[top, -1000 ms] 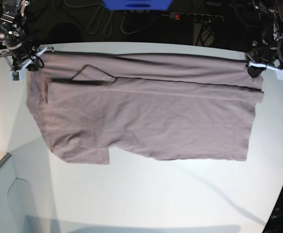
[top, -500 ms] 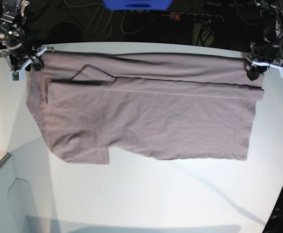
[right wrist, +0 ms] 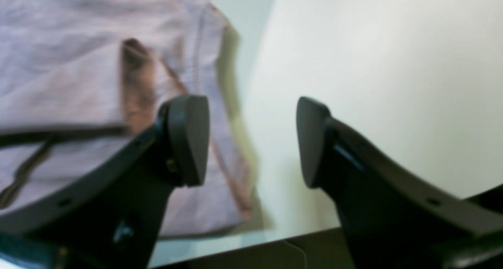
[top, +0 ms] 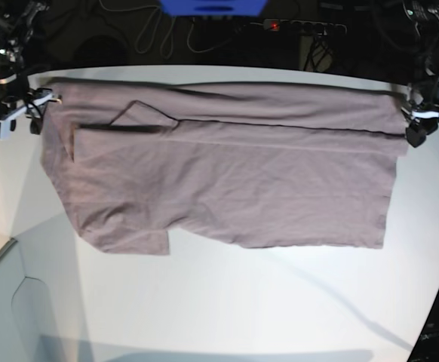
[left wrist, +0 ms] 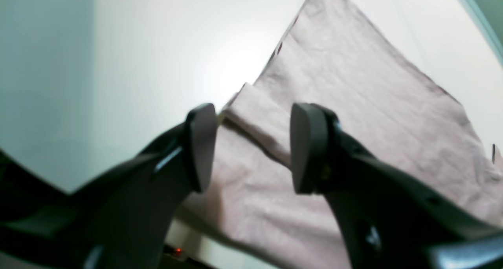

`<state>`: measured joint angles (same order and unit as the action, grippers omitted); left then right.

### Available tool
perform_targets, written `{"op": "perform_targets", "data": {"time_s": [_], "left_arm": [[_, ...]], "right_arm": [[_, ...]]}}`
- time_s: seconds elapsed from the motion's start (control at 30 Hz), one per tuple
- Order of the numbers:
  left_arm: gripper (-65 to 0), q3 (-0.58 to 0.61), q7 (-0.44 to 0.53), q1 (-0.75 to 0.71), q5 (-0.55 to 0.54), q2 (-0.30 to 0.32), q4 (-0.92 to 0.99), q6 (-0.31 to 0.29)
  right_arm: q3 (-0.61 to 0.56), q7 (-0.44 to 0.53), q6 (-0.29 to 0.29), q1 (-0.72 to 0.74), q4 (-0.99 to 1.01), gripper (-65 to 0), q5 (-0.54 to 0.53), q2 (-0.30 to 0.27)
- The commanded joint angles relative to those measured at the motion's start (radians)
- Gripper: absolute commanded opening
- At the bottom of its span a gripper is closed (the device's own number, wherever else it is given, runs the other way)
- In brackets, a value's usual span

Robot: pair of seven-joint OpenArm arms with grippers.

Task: Layout the t-shirt on the table in an organized manner, then fold the t-shirt properly
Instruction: 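Release the shirt and reposition both grippers along the folded edge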

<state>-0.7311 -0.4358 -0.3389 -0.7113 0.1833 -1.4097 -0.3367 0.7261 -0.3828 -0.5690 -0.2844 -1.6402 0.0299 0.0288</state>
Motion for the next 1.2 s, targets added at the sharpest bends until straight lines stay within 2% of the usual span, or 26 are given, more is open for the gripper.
{"op": "perform_targets", "data": {"time_s": [0.0,0.17,0.33,0.4,0.67,0.97,1.17], "left_arm": [[-35.2,-0.006,0.019,-0.004,-0.009,0.017,-0.001,-0.006],[-34.9,-0.005,0.019,0.03,-0.009,0.022,0.068,-0.006],[-27.8,-0.005,0.019,0.068,0.052,0.02,0.099,-0.006],[-26.8,-0.005,0.019,0.087,0.083,0.014,0.106,-0.006],[-26.9,-0.002,0.019,0.154,0.103,0.008,0.108,-0.006],[-26.9,0.0,0.019,0.212,0.103,0.0,0.255,-0.006],[-27.0,0.0,0.019,0.223,0.103,-0.003,0.261,-0.006]], "right_arm": [[-0.013,0.025,-0.016,-0.002,-0.033,-29.2,-0.012,-0.01],[-0.11,0.018,-0.044,-0.022,-0.053,-29.1,-0.012,0.007],[-0.181,0.018,-0.044,-0.026,-0.045,-29.2,-0.011,0.015],[-0.194,0.018,-0.044,-0.029,-0.045,-29.2,-0.011,0.015],[-0.214,0.018,-0.044,-0.039,-0.045,-29.2,-0.011,0.01],[-0.214,0.018,-0.044,-0.039,-0.045,-29.2,-0.011,0.007],[-0.214,0.018,-0.044,-0.036,-0.045,-29.2,-0.011,0.007]]}}
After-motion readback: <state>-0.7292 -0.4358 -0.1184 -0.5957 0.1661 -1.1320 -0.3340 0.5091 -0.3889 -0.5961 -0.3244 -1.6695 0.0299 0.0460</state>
